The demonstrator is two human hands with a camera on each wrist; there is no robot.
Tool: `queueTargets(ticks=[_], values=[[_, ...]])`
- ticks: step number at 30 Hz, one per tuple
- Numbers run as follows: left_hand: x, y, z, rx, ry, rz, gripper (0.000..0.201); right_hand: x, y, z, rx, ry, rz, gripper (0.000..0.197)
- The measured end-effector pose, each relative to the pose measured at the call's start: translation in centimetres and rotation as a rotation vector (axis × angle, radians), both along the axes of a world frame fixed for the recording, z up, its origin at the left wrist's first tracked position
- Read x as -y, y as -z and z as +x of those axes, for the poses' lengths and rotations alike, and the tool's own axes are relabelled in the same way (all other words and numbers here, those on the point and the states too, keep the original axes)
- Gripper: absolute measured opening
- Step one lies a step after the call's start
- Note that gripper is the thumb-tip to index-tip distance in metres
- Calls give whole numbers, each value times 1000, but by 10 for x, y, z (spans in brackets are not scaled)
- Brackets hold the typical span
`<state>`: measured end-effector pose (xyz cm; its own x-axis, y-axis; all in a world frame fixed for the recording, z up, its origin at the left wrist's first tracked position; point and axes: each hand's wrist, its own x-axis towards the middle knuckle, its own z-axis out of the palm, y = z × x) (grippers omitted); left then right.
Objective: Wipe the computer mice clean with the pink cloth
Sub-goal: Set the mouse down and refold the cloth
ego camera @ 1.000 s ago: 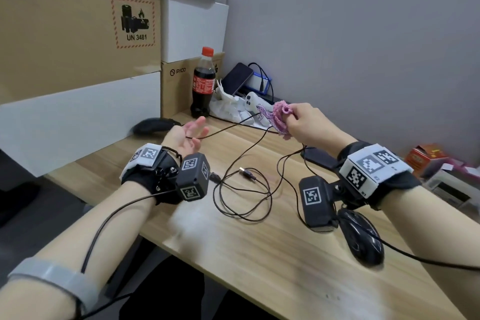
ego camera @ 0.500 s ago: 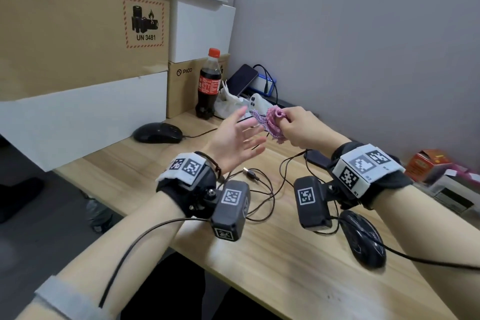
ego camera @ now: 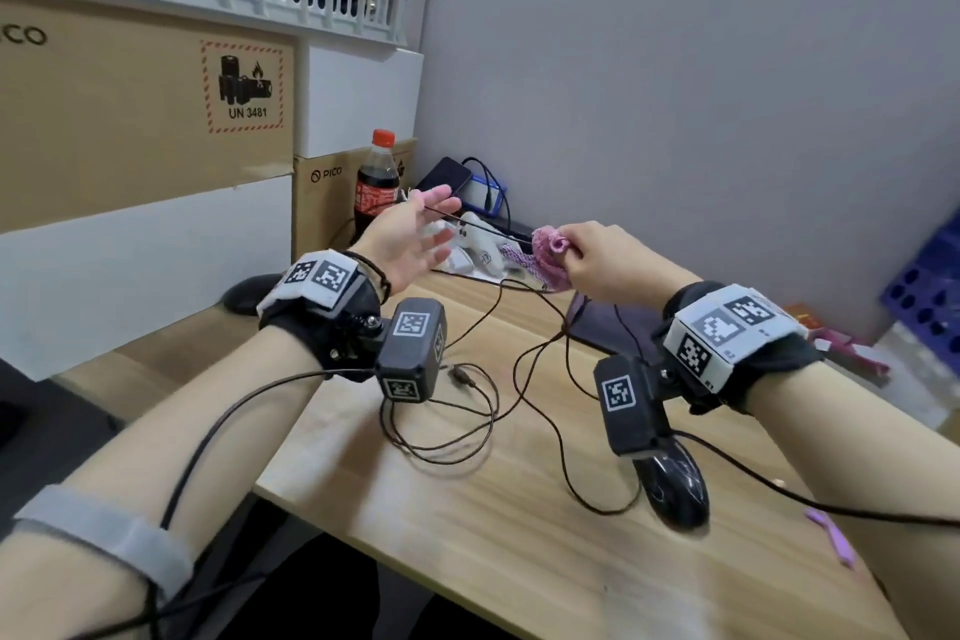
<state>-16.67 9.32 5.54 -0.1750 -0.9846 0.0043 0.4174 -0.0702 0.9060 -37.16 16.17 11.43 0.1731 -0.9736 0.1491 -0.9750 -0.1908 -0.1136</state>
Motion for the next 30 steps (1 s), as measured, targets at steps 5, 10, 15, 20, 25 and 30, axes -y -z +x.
queueTargets(ticks=[5, 10, 15, 20, 25, 30], values=[[15, 2, 22, 34, -81, 22, 44, 0, -9, -16, -29, 42, -60, 30], [25, 6, 39, 16, -186, 72, 44, 1, -11, -31, -10, 95, -68, 32], [33, 9, 50, -77, -288, 125, 43, 2, -16, -34, 56, 95, -34, 26], [19, 0, 24, -101, -40, 83, 50, 11, -18, -33, 177, 127, -21, 29], [-14, -25, -35, 137, 307, -108, 35, 13, -15, -17, 259, 94, -7, 32], [-20, -26, -71, 403, 291, -281, 29, 15, -19, -13, 290, 69, -63, 28]])
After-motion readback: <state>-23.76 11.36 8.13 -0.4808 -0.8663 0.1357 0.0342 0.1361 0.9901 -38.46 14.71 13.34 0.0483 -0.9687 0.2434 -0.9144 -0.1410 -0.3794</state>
